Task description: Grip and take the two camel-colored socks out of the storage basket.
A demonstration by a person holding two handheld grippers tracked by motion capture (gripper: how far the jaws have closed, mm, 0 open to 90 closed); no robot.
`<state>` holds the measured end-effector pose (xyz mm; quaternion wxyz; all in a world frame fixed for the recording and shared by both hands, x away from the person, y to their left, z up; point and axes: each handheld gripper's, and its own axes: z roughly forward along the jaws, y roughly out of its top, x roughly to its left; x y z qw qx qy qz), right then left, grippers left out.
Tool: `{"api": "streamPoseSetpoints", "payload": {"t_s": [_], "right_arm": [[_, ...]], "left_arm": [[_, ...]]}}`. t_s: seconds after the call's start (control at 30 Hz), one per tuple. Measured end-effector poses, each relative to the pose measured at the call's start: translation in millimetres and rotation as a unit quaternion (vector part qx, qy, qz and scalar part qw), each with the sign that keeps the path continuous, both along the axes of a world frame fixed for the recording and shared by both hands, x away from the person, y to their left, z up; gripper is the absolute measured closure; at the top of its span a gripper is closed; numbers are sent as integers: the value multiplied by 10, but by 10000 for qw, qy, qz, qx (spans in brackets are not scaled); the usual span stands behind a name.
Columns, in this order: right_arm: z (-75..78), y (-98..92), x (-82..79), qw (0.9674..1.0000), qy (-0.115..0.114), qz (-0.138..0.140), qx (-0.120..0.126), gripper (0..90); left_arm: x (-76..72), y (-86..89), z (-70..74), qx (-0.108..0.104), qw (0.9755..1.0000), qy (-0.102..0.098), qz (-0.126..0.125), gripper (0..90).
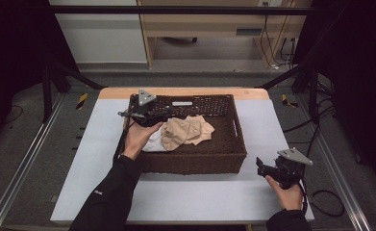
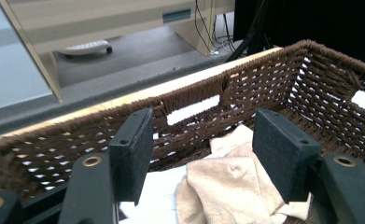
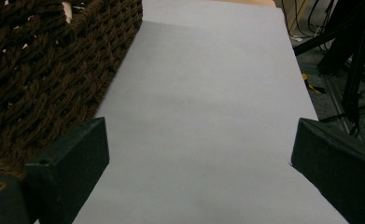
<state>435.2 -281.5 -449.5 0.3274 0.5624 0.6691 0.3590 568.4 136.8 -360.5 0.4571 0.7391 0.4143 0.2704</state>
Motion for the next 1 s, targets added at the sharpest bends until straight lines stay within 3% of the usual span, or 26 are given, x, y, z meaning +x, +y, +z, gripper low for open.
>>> {"api": "streamPoseSetpoints", "payload": {"t_s": [0.33, 0.5, 0.67, 1.0], "right_arm": [[-2, 0, 6, 10000, 7, 1, -15, 48], [-5, 7, 6, 10000, 30, 8, -31, 50], [-9, 10, 10, 10000, 46, 18, -46, 51], [-16, 11, 12, 10000, 73, 12, -61, 52]], "left_arm": [[104, -93, -283, 222, 9992, 325, 3, 423], [122, -144, -423, 394, 9973, 617, 11, 456], [130, -145, -474, 420, 9964, 737, 7, 487], [124, -206, -557, 777, 9920, 985, -154, 503]]}}
